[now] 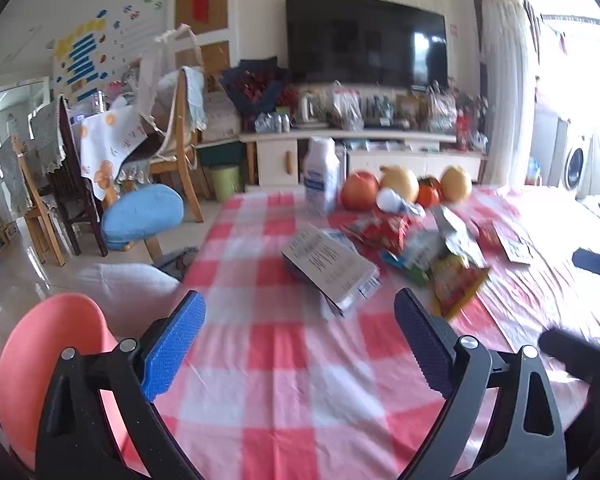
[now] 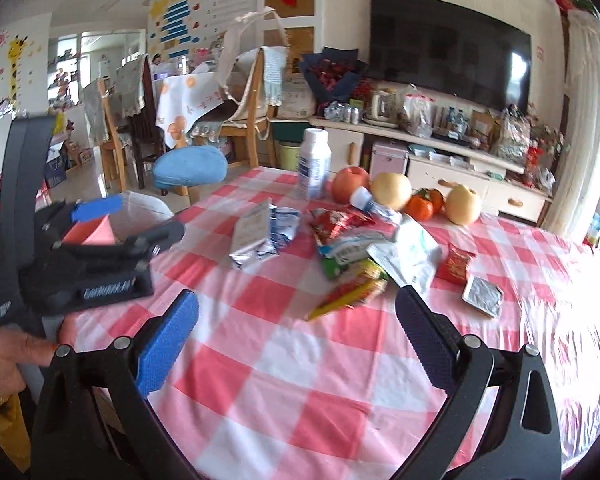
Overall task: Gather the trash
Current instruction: 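Return both tools to the table above the remaining wrappers, then grasp the yellow snack bag with the left tool while the right tool grasps the foil tray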
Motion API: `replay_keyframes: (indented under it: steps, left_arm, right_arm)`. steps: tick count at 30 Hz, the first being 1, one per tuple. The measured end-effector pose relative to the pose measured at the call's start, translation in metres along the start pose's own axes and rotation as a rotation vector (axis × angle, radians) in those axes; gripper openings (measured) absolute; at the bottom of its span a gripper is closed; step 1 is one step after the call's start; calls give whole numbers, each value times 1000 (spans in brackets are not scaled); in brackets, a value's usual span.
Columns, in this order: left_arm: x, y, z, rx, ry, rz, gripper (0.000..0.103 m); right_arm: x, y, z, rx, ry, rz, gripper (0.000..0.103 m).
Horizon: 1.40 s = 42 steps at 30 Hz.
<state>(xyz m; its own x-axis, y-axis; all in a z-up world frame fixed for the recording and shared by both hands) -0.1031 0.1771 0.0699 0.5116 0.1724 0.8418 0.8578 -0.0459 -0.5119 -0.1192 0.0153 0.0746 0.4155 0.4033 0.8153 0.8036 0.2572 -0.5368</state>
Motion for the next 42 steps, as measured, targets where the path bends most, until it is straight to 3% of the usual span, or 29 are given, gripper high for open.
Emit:
replay_keyframes:
  steps: [7,16,21,25,33,37,42]
  left_arm:
    - [-28,-8,-33,-17,33,64,94]
    - [-55,-7,-75,-49,95,140,94]
    - [-62,-5,-103,-135,133,169,94]
    - [-58,8,-114,-203,88,210,94]
    - [-53,51,-150,-158,135,238,94]
    - [-47,71,-159,-148,144,248,87]
    - [-44,90,-168,-123,187,259,85]
  right_arm:
    - [-19,-8,-47,-28,89,18,99]
    - [-48,-15,-113,-127,167,49,99]
    - [-65,-12,-149,-151,242,83,99]
    - [-75,-7,-171,-155,268,112,99]
    - [-97,19,-230,-130,433,181,99]
    - [-103,41,-239,-112,448,230,98]
    - [-100,69,-236,-56,438,263,86]
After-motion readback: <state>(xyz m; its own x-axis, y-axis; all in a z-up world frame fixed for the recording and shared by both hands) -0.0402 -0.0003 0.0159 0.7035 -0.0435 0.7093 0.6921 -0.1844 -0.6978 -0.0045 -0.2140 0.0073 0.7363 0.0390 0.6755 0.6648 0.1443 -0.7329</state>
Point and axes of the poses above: each gripper's, at about its wrist camera, not at the fingertips, and y roughly the way its jaws point, z to its left, x to its top, the point moved 4 cm from there along y, roughly the way its jaws point, and after that the axes turned 15 degrees about -y, right-handed, at the moved point
